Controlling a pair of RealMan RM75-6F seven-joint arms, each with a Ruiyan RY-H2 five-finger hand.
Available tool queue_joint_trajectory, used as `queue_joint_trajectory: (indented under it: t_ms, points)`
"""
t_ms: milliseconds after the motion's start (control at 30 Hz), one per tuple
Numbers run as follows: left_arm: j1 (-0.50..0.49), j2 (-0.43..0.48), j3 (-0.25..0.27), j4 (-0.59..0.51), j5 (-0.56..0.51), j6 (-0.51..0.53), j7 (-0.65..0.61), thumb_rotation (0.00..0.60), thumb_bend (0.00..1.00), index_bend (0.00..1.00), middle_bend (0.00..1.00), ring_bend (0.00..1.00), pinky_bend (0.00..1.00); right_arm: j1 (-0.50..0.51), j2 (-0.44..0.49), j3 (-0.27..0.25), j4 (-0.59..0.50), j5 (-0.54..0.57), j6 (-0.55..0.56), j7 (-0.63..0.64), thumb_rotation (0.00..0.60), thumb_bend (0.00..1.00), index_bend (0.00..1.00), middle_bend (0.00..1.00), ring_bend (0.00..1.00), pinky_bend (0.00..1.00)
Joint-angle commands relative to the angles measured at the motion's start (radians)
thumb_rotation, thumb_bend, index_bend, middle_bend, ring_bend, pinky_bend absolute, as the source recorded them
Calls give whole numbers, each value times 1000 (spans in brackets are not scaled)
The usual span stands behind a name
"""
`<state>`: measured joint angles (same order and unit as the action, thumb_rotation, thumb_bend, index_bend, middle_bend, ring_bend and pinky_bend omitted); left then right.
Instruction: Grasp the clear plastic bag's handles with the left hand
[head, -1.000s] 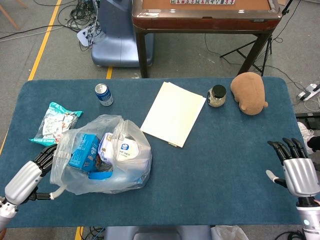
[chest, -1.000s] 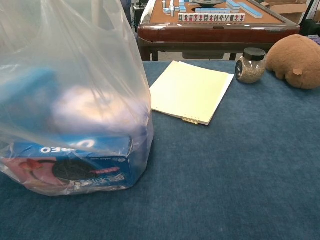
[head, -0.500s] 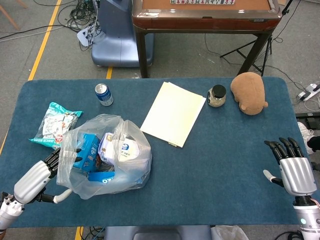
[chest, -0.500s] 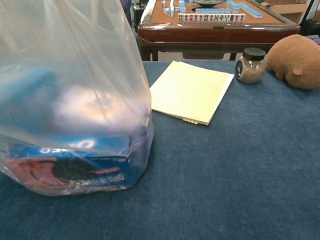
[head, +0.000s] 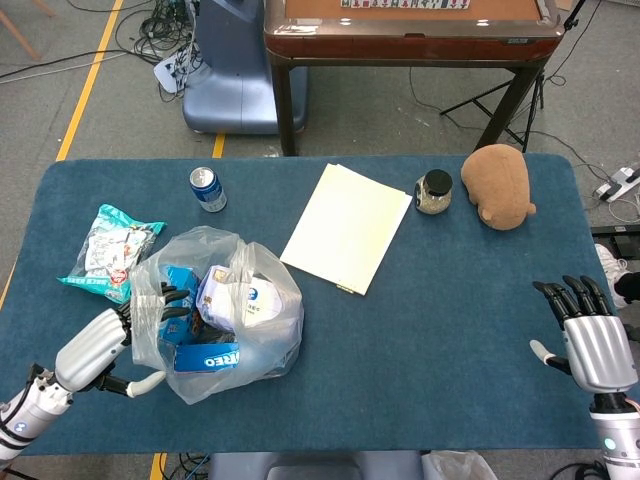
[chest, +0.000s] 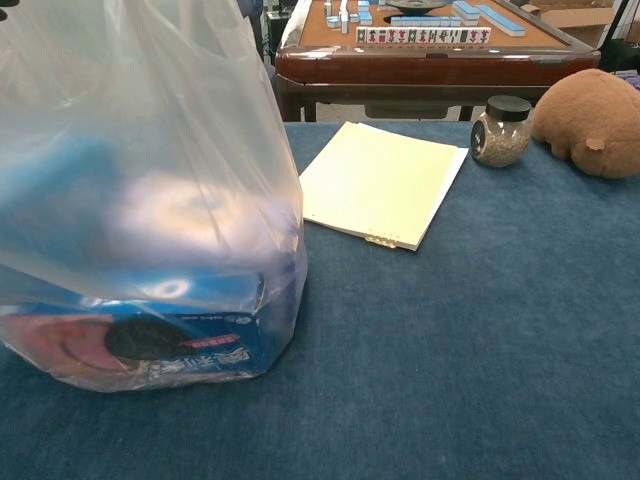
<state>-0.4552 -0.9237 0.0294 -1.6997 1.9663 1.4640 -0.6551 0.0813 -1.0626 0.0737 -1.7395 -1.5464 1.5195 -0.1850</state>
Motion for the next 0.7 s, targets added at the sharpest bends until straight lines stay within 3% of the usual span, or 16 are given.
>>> queue_joint_trajectory:
  t_ms: [33,300,700]
  points:
    - [-16,-9,-2,-6,6,-10,2,239,263,145,62,31,0,1,-1,0,1,1,-3,1,600,121,207,244,125,122]
    - [-83,-45,-16,-12,13,-52,-9,234,262,145,62,31,0,-1,1,0,8,5,-2,9,600,121,207,244,125,122]
    - [-183,-46,-24,-68,-44,-174,-56,140,255,122,62,16,0,-3,0,-1,21,11,-3,21,600,121,207,244,125,122]
